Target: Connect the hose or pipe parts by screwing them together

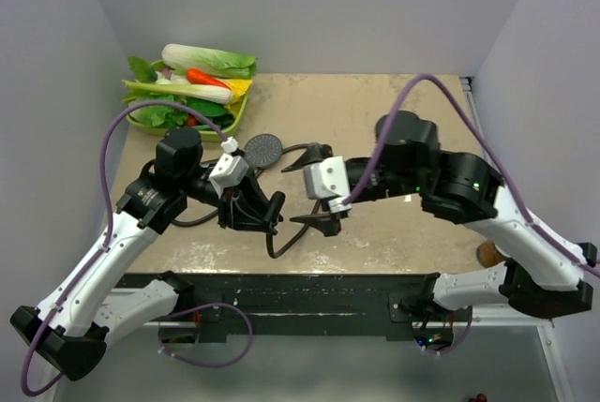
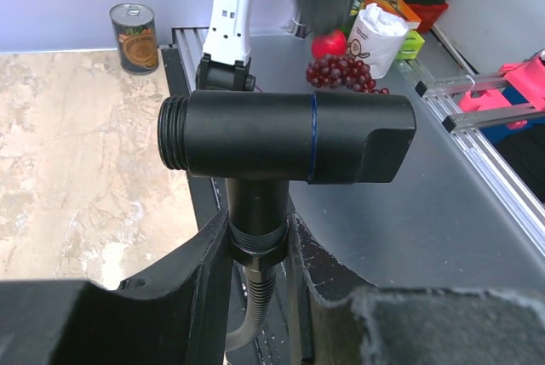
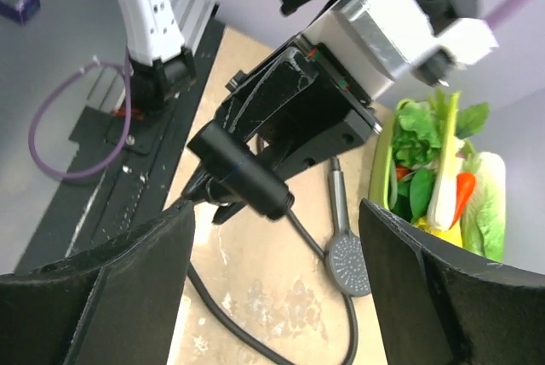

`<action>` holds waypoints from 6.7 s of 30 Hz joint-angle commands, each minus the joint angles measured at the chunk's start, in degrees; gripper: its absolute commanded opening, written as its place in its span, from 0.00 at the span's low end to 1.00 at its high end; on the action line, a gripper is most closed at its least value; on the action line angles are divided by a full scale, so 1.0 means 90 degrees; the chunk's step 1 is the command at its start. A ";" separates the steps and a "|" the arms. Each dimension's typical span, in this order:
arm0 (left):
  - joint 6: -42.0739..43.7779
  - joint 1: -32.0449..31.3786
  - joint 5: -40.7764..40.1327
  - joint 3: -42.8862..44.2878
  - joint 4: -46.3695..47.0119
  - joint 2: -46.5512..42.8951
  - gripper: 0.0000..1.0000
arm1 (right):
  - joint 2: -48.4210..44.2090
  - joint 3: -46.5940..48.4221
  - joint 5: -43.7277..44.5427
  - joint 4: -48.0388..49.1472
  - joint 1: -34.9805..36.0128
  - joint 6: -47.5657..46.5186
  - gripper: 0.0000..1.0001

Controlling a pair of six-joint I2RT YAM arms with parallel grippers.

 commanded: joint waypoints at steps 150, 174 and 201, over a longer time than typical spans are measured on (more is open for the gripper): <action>0.1741 -0.0104 -0.0398 0.1490 -0.2094 0.0294 0.00 | -0.1520 -0.4065 0.7025 0.3311 0.3801 -0.1450 0.73; 0.2609 -0.0202 -0.0993 0.1587 -0.2660 0.0177 0.00 | -0.1120 -0.3392 0.5151 0.2618 0.3117 0.0724 0.00; 0.3323 -0.0710 -0.2106 0.1549 -0.2846 -0.0126 0.00 | -0.1344 -0.3772 0.2834 0.3019 0.1086 0.4145 0.00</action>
